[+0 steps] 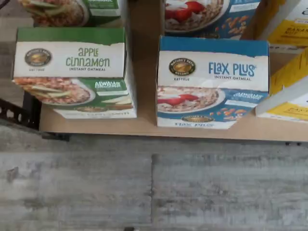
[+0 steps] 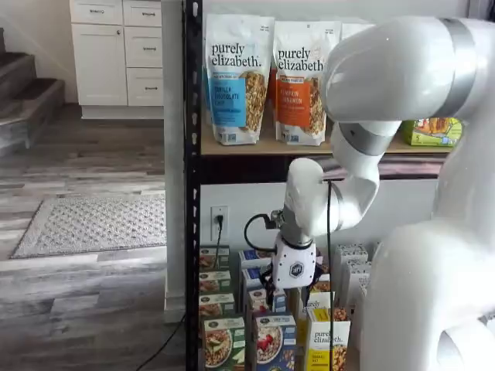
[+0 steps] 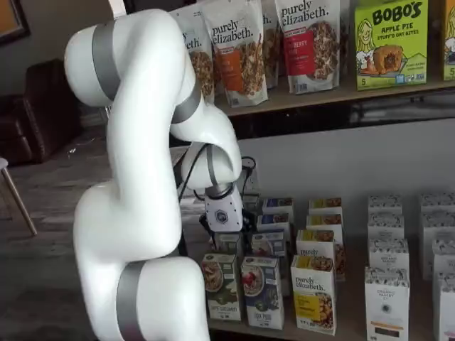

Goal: Pick up the blue and white box that is on the bottom shelf, the second box from the left

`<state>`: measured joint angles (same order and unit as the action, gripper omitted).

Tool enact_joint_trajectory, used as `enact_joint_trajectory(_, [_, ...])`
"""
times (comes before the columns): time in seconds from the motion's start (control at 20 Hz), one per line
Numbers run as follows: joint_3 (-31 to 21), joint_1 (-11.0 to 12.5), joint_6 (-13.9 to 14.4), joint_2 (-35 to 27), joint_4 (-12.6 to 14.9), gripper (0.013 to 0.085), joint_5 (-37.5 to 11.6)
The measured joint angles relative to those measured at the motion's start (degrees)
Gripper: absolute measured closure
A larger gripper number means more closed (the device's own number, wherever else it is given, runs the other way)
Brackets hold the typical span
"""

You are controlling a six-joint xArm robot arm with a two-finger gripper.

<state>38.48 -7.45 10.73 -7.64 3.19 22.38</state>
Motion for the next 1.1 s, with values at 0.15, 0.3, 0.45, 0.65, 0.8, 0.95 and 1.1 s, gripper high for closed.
enact_joint_trajectory(0.15, [0.61,0.17,0.41,-2.75,0.61,0.0130,-3.49])
enact_joint_trajectory(0.3, [1.60,0.33,0.17,-5.69,0.52,0.0130,-6.16])
enact_joint_trajectory(0.45, [2.53,0.49,0.37,-8.06,0.91,0.0130,-8.12])
enact_joint_trajectory(0.65, [3.97,0.93,0.84,-10.96,1.83,0.0130,-9.95])
enact_joint_trajectory(0.8, [5.16,1.30,0.68,-12.54,2.03,0.0130,-10.05])
enact_joint_trajectory(0.95, [6.36,1.64,-0.16,-13.90,1.52,0.0130,-9.61])
enact_joint_trajectory(1.1, [7.87,1.90,-2.37,-15.34,-0.48,0.0130,-8.77])
